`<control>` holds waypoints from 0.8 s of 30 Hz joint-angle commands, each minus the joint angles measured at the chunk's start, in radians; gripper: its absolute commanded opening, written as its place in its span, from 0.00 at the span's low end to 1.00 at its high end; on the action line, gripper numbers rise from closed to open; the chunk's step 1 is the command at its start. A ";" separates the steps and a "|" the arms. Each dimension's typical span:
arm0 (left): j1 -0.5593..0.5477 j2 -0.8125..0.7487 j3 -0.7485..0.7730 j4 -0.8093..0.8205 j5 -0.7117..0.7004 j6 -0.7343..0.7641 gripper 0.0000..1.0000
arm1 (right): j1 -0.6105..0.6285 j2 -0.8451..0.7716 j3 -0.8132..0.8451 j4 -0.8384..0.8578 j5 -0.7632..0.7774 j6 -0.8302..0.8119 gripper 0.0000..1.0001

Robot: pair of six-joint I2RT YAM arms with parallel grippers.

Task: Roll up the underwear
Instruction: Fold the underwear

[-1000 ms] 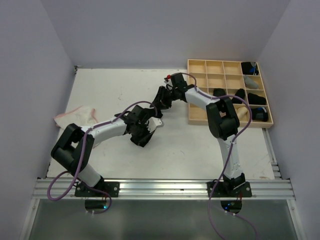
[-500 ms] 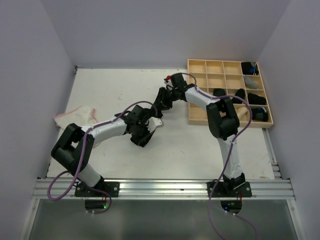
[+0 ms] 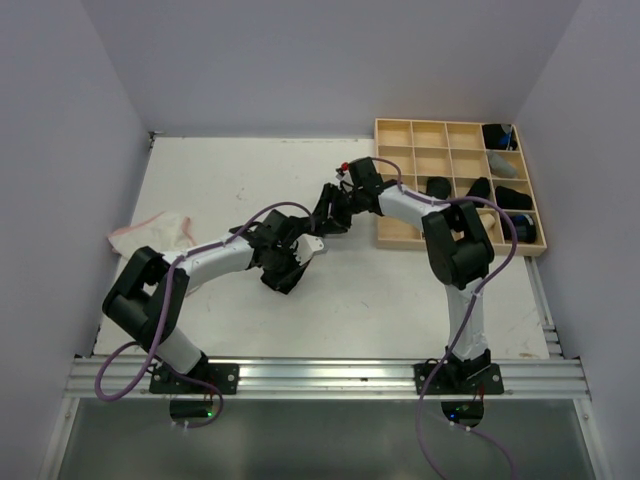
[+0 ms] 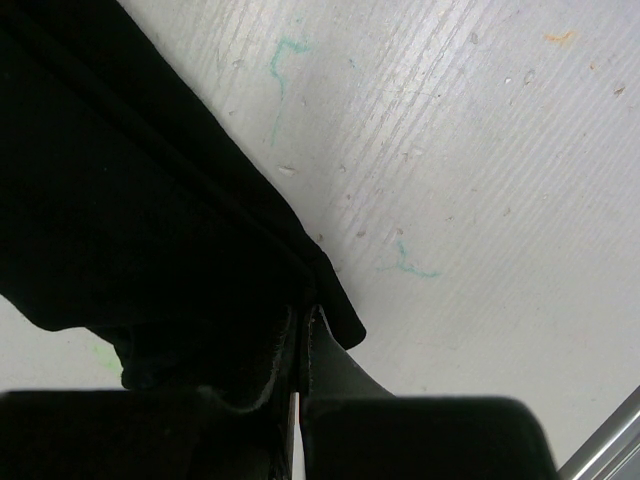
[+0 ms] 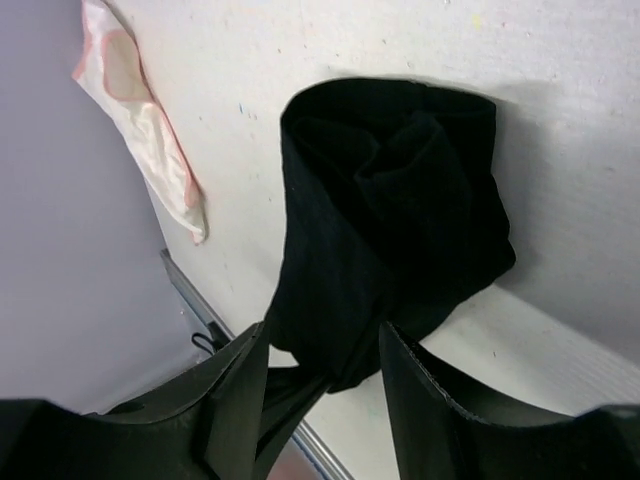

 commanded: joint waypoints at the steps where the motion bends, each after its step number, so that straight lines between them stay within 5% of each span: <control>1: 0.017 0.064 -0.029 -0.053 -0.070 0.007 0.00 | -0.002 -0.004 -0.010 0.109 -0.029 0.051 0.52; 24: 0.021 0.082 -0.023 -0.057 -0.059 0.014 0.00 | -0.002 0.058 0.016 0.100 0.009 0.002 0.53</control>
